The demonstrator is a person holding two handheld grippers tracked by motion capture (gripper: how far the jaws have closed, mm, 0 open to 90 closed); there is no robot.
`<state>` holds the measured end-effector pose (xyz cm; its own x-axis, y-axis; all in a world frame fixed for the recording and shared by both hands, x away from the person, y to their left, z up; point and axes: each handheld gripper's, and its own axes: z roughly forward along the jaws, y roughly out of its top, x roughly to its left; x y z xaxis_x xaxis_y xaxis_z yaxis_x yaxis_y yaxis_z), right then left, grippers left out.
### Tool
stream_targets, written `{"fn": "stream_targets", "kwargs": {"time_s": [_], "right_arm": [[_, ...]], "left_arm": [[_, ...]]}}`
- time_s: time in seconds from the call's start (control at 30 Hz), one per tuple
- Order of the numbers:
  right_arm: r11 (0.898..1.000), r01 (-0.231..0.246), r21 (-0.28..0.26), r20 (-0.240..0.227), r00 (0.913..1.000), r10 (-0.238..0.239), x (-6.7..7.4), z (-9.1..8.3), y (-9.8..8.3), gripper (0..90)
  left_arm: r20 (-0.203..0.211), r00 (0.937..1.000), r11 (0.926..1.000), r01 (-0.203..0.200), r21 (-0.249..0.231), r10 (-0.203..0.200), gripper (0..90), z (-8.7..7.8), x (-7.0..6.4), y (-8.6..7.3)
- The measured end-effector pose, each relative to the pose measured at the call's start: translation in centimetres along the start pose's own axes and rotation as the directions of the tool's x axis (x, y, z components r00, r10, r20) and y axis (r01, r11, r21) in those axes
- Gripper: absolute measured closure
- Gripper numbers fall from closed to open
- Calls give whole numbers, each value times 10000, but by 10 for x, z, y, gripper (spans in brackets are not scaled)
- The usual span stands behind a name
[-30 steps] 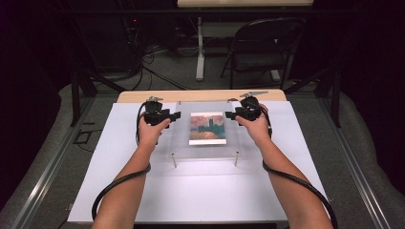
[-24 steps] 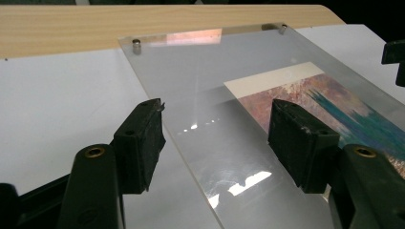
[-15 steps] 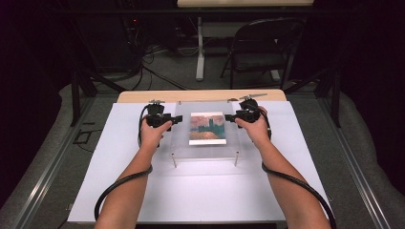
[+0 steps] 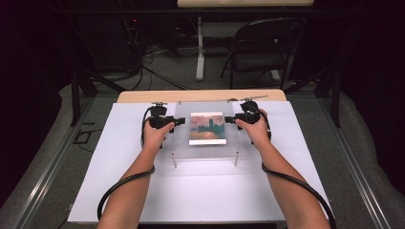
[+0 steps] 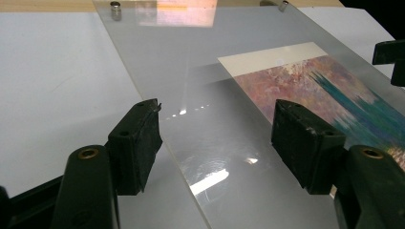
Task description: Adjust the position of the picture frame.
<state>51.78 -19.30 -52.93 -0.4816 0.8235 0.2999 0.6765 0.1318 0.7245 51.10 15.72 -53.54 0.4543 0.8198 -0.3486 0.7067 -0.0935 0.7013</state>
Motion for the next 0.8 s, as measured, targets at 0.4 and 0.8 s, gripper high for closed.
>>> {"fn": "stream_targets", "kwargs": {"time_s": [0.4,0.8], "right_arm": [[9998,-177,132,-119,9998,179,0,3,-2,356],[9987,-437,261,-239,9987,443,-4,5,-8,366]], "left_arm": [[44,9999,9997,132,201,-133,334,3,1,-3],[175,9992,9990,349,276,-354,329,4,4,-6]]}}
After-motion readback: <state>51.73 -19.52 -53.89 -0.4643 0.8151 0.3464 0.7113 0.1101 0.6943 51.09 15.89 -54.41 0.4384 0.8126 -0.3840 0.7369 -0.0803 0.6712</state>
